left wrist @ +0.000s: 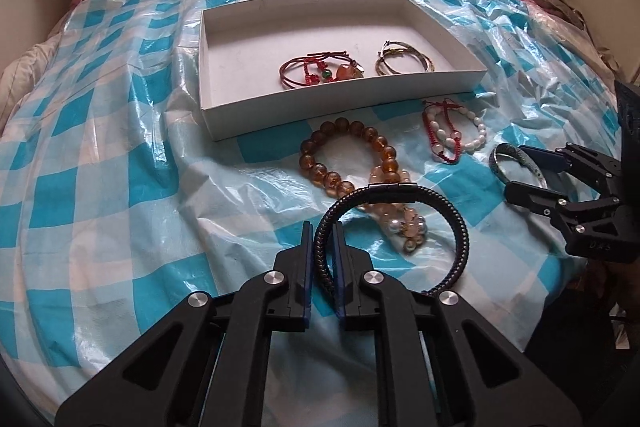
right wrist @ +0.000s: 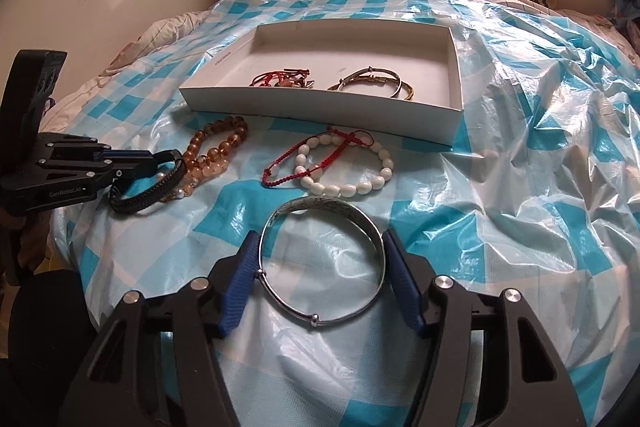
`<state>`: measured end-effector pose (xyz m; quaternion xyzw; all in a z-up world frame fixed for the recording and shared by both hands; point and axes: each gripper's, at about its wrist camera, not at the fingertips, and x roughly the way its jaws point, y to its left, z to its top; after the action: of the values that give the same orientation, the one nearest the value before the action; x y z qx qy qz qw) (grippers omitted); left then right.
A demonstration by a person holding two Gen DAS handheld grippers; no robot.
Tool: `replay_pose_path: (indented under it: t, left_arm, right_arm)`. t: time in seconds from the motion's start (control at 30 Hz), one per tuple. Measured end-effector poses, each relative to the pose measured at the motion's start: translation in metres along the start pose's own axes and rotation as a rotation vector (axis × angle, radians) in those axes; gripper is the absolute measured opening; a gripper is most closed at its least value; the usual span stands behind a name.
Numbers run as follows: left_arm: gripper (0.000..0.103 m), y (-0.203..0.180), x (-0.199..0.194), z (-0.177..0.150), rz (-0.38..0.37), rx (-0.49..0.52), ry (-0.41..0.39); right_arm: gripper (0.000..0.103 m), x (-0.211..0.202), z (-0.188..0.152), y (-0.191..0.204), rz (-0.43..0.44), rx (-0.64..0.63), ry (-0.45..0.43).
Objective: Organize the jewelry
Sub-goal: 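Lift the black bracelet with the left tool while the right tool grips the silver bangle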
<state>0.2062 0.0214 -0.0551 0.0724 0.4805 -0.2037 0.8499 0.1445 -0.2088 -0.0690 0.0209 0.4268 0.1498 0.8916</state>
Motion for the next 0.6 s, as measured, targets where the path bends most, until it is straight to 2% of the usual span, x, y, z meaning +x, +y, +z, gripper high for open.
replay_pose_path:
  t: [0.3,0.6]
  left_arm:
    - [0.007,-0.006,-0.050,-0.002,-0.045,-0.078,-0.137]
    - [0.007,-0.020,-0.092,0.007,-0.045,-0.084,-0.263]
  right_arm:
    - [0.060,-0.043,0.003,0.005,0.021,0.039,-0.112]
    - [0.060,-0.078,0.013,0.017,0.044,0.047,-0.218]
